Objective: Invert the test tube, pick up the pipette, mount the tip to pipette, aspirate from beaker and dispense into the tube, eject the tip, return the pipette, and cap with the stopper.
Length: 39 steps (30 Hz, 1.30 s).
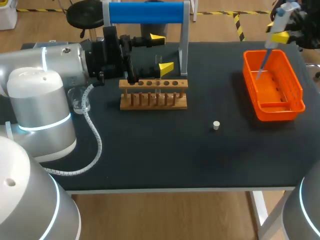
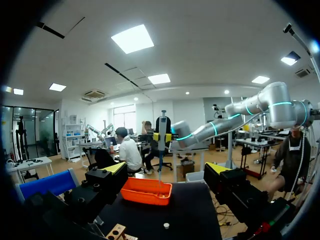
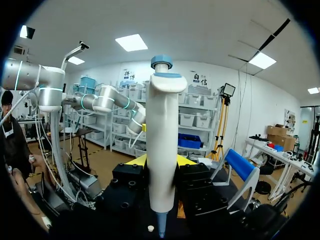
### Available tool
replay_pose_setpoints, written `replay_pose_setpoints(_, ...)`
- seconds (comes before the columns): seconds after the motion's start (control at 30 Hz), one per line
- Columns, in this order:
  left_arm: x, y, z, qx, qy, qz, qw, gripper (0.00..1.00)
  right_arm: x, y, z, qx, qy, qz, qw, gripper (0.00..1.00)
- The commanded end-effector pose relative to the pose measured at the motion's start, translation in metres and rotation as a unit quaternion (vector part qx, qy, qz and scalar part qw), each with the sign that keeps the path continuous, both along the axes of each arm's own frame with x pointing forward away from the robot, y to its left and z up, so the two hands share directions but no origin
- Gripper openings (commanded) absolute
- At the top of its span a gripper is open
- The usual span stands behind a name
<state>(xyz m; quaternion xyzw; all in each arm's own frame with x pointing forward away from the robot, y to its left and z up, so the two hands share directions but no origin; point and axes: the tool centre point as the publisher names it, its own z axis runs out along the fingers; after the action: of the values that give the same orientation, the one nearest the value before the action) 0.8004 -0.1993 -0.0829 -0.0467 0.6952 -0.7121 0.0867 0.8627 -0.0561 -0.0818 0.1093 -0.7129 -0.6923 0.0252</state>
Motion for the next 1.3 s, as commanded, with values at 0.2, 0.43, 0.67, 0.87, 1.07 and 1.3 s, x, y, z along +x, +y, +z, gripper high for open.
replay_pose_setpoints(0.2, -0.001, -0.001, -0.001, -0.001, 0.000, 0.003, 1.000, 1.00, 0.013, -0.058, -0.013, -0.004, 0.001, -0.006, 1.000, 0.00)
replay_pose_setpoints(0.43, -0.001, -0.001, -0.001, -0.001, 0.000, 0.003, 1.000, 1.00, 0.021, -0.077, -0.023, -0.006, 0.007, -0.009, 1.000, 0.00)
replay_pose_setpoints(0.67, -0.001, -0.001, -0.001, -0.001, 0.000, 0.003, 1.000, 1.00, 0.029, -0.092, -0.030, 0.006, 0.018, -0.014, 1.000, 0.00)
replay_pose_setpoints(0.87, -0.001, -0.001, -0.001, -0.001, 0.000, 0.003, 1.000, 1.00, 0.036, -0.107, -0.032, 0.006, 0.025, -0.018, 1.000, 0.00)
replay_pose_setpoints(1.07, -0.001, -0.001, -0.001, -0.001, 0.000, 0.003, 1.000, 1.00, 0.039, -0.117, -0.035, 0.012, 0.032, -0.027, 0.999, 0.00)
replay_pose_setpoints(1.3, -0.001, -0.001, -0.001, -0.001, 0.000, 0.003, 1.000, 1.00, 0.042, -0.124, -0.036, 0.008, 0.032, -0.030, 0.999, 0.00)
